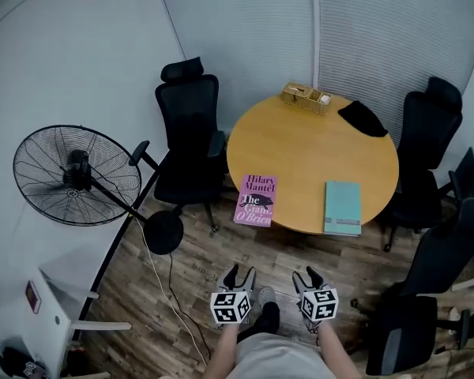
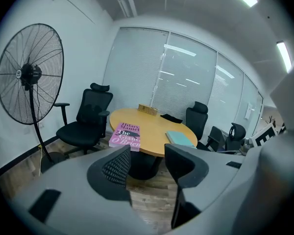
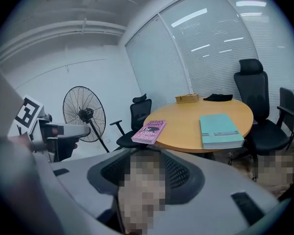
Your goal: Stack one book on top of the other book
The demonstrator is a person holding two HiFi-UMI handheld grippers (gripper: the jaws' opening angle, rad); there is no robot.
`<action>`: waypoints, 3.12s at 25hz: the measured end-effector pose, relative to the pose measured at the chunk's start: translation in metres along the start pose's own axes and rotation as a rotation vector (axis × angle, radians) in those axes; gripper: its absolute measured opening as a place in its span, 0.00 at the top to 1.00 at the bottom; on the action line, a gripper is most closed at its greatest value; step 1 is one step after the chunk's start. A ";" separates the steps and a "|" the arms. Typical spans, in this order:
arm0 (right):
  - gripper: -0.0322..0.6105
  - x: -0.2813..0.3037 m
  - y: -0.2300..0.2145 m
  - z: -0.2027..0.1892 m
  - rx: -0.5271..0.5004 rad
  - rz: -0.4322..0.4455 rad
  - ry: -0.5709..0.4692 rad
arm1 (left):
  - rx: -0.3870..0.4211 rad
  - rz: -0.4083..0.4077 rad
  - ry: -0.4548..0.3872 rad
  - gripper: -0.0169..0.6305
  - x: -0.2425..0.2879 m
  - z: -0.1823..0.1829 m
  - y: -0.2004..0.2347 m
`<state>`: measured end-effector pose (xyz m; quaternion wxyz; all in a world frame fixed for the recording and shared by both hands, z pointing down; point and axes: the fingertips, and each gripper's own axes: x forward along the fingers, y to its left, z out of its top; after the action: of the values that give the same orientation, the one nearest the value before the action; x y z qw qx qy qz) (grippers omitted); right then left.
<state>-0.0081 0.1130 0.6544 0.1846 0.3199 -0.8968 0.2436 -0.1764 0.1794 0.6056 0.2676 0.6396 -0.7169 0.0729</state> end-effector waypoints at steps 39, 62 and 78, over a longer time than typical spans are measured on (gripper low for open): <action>0.61 0.197 -0.017 0.087 0.075 -0.034 0.059 | -0.051 -0.061 0.056 0.63 0.183 0.092 0.123; 0.60 0.319 -0.062 0.093 0.228 -0.087 0.169 | 0.024 -0.109 0.307 0.63 0.320 0.059 0.167; 0.59 0.358 -0.091 0.083 0.457 -0.175 0.172 | -0.087 -0.094 0.369 0.62 0.370 0.062 0.181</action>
<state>-0.2222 -0.1674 0.7902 0.2034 0.4078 -0.7685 0.4492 -0.3819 -0.1425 0.7725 0.4249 0.6361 -0.6275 0.1454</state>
